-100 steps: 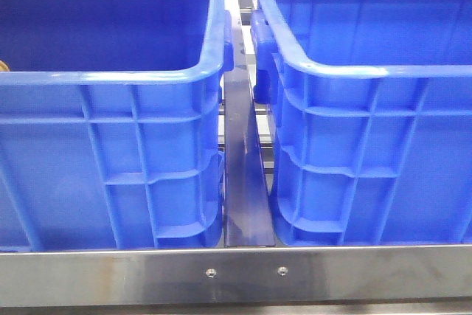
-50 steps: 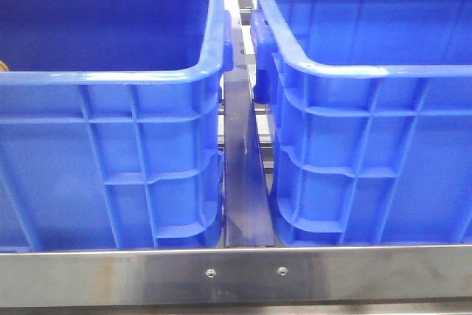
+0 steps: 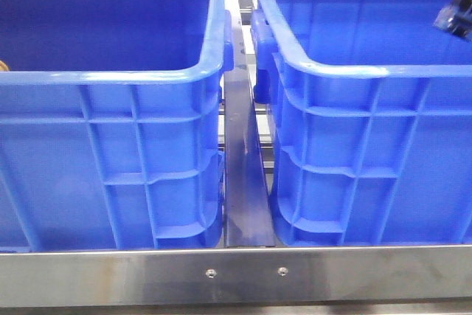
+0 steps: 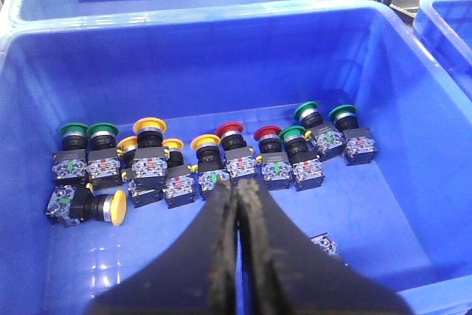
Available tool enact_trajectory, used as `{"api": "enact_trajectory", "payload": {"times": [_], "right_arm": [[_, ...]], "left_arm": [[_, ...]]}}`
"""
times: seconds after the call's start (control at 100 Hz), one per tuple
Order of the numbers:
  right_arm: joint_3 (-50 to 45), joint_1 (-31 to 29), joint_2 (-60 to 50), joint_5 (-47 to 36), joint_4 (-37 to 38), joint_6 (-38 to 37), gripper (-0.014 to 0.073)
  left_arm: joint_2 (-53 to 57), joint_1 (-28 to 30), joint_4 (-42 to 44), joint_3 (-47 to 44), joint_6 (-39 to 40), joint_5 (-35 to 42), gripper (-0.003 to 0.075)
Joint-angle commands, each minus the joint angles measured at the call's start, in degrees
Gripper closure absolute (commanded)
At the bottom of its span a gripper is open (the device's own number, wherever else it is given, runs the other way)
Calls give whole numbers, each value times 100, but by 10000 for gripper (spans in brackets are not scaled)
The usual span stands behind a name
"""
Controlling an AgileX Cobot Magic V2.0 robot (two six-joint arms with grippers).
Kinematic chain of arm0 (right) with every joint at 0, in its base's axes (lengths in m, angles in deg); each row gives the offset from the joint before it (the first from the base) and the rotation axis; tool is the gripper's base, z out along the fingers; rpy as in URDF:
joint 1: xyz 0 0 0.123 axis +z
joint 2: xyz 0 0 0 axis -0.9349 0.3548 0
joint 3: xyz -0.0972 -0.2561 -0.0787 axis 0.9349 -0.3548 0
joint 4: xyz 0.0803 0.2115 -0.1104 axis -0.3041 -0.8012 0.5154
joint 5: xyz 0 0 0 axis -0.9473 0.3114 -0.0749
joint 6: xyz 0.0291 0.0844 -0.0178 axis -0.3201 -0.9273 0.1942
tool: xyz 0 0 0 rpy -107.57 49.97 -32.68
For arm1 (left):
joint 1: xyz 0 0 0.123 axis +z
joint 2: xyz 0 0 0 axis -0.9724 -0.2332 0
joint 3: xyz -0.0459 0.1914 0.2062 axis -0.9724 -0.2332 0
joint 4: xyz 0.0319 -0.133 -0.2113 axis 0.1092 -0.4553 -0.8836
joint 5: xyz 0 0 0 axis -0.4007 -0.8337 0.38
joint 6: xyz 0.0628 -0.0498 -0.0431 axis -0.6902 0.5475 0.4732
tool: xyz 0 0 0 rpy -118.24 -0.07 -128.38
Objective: Pick red and yellow buttons and place in box
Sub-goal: 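Move the red button with the right gripper over the empty crate, then lower the red button into the crate and open the right gripper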
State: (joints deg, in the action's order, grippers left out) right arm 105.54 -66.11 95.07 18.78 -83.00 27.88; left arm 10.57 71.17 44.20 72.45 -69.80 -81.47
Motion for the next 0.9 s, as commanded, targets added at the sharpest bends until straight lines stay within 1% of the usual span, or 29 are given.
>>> {"api": "enact_trajectory", "payload": {"times": [0.0, 0.19, 0.36, 0.43, 0.62, 0.76, 0.89], "right_arm": [[515, 36, 317, -235, 163, 124, 462], [1031, 368, 1225, -531, 494, 124, 462], [1419, 805, 1977, -1173, 808, 124, 462], [1555, 902, 2217, -1290, 834, 124, 463], [1859, 922, 2704, -1494, 834, 117, 463], [1907, 922, 2752, -1548, 834, 117, 463], [1895, 922, 2791, -1438, 834, 117, 463]], "left_arm": [[-26, 9, -67, 134, 53, 448, 739], [-26, 9, -67, 134, 53, 448, 739], [-26, 9, -67, 134, 53, 448, 739], [-26, 9, -67, 134, 53, 448, 739], [-26, 9, -67, 134, 53, 448, 739], [-26, 9, -67, 134, 53, 448, 739], [-26, 9, -67, 134, 53, 448, 739]]}}
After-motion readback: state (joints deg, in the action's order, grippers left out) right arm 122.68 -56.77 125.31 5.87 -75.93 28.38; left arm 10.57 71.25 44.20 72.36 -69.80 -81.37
